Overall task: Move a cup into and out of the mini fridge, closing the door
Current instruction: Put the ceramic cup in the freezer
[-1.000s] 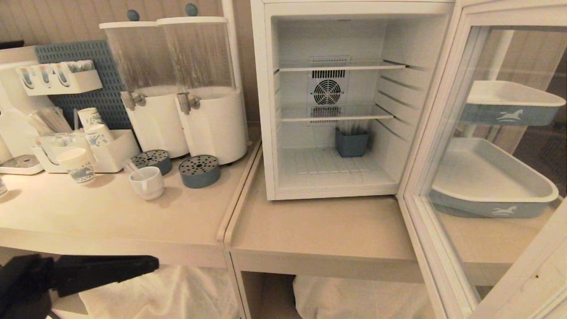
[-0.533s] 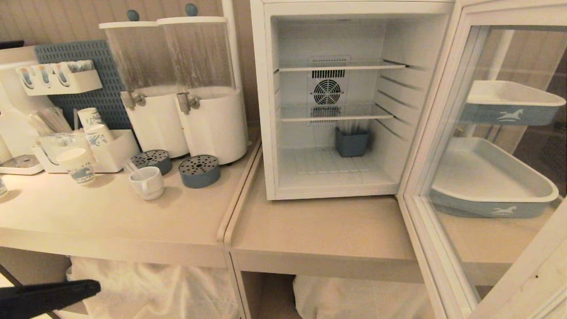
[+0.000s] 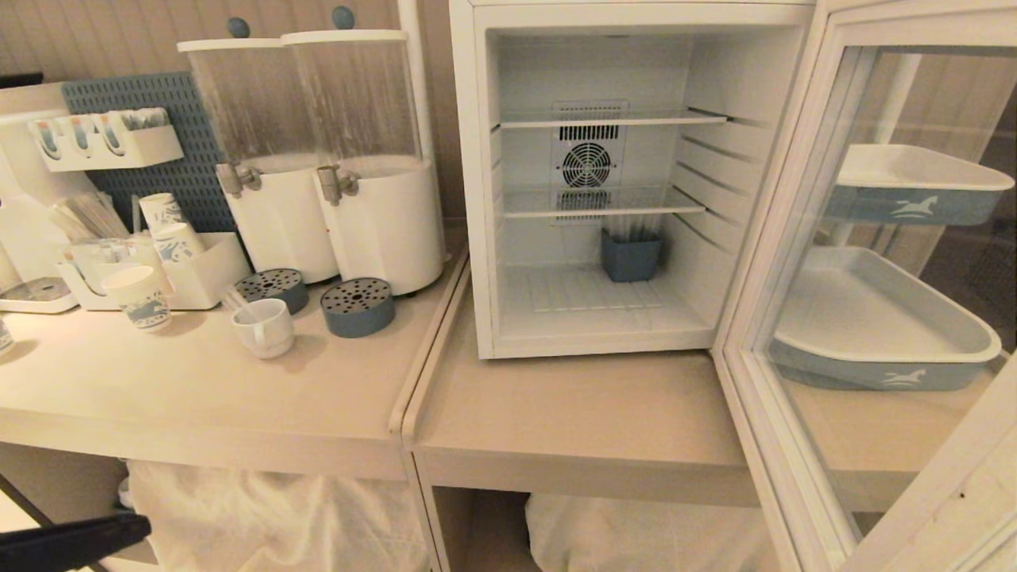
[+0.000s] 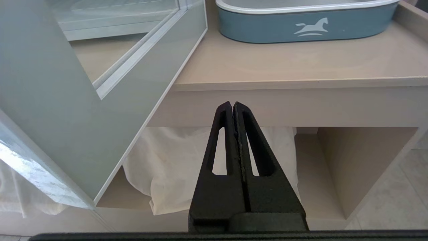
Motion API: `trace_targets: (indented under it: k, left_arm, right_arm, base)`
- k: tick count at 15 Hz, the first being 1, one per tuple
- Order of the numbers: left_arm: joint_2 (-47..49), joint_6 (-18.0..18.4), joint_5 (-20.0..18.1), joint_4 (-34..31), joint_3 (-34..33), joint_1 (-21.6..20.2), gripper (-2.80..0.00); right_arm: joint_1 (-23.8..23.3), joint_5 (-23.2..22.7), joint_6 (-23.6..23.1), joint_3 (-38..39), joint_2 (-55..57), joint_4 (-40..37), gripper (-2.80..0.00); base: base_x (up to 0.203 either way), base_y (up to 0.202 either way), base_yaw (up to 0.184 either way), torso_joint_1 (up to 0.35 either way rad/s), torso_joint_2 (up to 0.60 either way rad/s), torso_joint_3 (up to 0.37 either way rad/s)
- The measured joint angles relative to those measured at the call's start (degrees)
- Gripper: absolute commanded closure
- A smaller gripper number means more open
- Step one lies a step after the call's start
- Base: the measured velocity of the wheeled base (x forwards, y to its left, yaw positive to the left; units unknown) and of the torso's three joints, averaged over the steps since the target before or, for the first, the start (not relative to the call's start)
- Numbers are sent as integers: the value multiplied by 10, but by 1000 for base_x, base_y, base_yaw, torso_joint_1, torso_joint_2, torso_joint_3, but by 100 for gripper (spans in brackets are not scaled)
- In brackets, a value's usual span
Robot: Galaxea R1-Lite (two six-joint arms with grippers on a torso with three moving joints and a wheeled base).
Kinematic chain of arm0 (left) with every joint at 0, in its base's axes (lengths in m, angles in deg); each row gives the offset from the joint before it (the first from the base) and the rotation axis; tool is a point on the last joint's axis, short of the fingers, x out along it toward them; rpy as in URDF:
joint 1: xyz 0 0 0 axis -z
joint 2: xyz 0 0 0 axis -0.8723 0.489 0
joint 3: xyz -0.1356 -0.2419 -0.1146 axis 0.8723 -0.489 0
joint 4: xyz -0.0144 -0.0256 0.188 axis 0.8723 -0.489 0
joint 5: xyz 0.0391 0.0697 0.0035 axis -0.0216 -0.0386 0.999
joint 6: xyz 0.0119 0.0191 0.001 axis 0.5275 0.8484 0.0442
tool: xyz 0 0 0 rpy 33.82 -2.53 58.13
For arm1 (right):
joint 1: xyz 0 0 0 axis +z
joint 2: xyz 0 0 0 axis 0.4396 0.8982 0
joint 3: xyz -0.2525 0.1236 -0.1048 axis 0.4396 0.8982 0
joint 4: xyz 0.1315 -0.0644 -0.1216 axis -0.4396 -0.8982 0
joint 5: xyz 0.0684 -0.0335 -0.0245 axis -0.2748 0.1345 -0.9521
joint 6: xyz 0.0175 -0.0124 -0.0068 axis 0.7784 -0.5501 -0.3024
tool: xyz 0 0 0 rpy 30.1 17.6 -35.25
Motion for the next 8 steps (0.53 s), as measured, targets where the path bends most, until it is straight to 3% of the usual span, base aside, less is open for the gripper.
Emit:
trace_targets:
  k: [5,8]
  left_arm:
    - [-18,-1,45,-5,-22,-10,0]
    - [-49,-13,110,-52,-22,-27,0]
  right_arm:
    - [0,0,0,0,0,0,0]
    - [0,0,0,-1,0,-1,0]
  base:
    - [0,0,0,0,0,0]
    - [0,0,0,0,0,0]
